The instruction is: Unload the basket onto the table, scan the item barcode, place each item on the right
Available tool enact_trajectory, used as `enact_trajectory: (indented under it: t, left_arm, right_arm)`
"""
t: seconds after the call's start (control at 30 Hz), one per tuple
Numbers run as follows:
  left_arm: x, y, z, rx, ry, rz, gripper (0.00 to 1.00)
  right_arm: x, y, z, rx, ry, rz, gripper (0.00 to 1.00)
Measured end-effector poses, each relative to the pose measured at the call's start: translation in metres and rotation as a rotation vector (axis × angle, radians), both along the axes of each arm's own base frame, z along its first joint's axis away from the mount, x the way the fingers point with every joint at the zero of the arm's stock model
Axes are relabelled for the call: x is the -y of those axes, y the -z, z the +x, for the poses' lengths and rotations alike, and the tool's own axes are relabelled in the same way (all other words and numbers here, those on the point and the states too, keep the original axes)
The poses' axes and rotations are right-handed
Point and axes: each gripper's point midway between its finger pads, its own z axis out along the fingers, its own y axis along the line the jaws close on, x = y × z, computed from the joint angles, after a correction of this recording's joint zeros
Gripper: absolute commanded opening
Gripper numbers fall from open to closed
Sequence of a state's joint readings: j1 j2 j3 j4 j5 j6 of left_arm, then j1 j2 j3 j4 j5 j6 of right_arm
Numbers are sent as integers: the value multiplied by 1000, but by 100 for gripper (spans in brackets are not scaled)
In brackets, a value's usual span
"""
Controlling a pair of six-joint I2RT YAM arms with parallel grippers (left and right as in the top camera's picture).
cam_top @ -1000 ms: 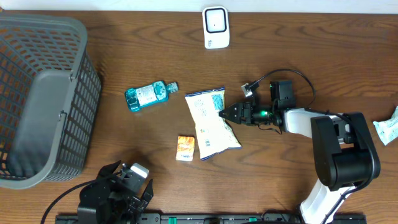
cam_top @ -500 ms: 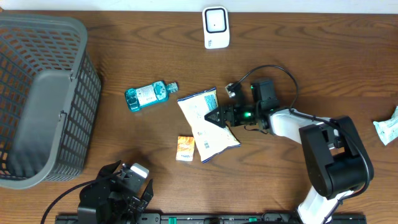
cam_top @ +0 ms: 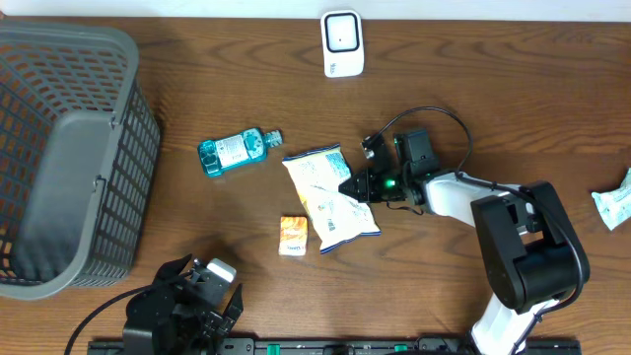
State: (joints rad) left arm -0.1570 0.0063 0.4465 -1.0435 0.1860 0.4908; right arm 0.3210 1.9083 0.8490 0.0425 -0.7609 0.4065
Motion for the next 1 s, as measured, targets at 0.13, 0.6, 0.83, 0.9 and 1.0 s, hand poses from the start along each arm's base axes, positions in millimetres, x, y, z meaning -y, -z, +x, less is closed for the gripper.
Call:
enact_trajectory:
  t: [0.13,0.6,0.83,0.9,1.0]
  left_arm:
    - [0,0,0,0,0,0,99]
    - [0,0,0,-1,0,0,99]
    - [0,0,0,0,0,0,99]
    - [0,0,0,0,0,0,99]
    - [0,0,0,0,0,0,99]
  right_arm:
    - [9,-10,-3,-40,32,6,1]
    - [99,-74,-46,-46,401,-457,41]
    - [96,-72,-46,-33,416,-487,99]
    - [97,-72,-46,-37,422,-491,99]
    - [100,-70,-48,-46,432,-504,99]
